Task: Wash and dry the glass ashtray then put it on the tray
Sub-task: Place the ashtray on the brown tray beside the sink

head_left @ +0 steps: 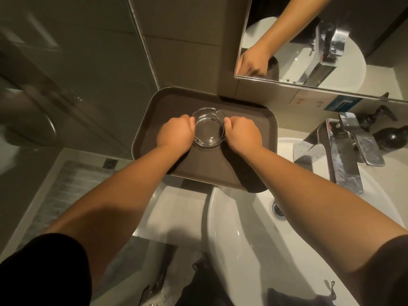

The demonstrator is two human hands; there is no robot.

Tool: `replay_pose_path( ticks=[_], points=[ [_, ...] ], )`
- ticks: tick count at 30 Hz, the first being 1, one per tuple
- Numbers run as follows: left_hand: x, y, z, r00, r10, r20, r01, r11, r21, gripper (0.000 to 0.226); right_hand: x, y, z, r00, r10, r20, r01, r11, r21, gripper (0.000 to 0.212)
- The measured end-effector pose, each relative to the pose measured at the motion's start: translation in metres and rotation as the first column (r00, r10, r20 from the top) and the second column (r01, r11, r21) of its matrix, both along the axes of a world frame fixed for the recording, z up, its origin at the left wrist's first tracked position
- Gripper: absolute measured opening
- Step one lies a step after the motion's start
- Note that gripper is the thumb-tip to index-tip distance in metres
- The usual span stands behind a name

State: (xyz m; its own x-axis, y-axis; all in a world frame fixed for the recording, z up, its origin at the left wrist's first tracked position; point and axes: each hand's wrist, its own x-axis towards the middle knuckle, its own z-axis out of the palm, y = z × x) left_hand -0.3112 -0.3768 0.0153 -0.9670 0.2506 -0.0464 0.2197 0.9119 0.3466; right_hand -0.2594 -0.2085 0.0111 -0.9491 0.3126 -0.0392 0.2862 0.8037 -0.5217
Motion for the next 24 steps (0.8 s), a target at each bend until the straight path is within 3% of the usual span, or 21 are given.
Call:
replay_pose_path(
  ticks=[24],
  points=[
    [-0.0008, 0.0002, -0.0031, 0.999, -0.007, -0.053, 0.005, 0.999, -0.042, 0.042, -0.0049, -0.0023, -0.0034, 0.998, -0.02, 0.058, 0.02, 1.0, 0.001, 0.043]
  ],
)
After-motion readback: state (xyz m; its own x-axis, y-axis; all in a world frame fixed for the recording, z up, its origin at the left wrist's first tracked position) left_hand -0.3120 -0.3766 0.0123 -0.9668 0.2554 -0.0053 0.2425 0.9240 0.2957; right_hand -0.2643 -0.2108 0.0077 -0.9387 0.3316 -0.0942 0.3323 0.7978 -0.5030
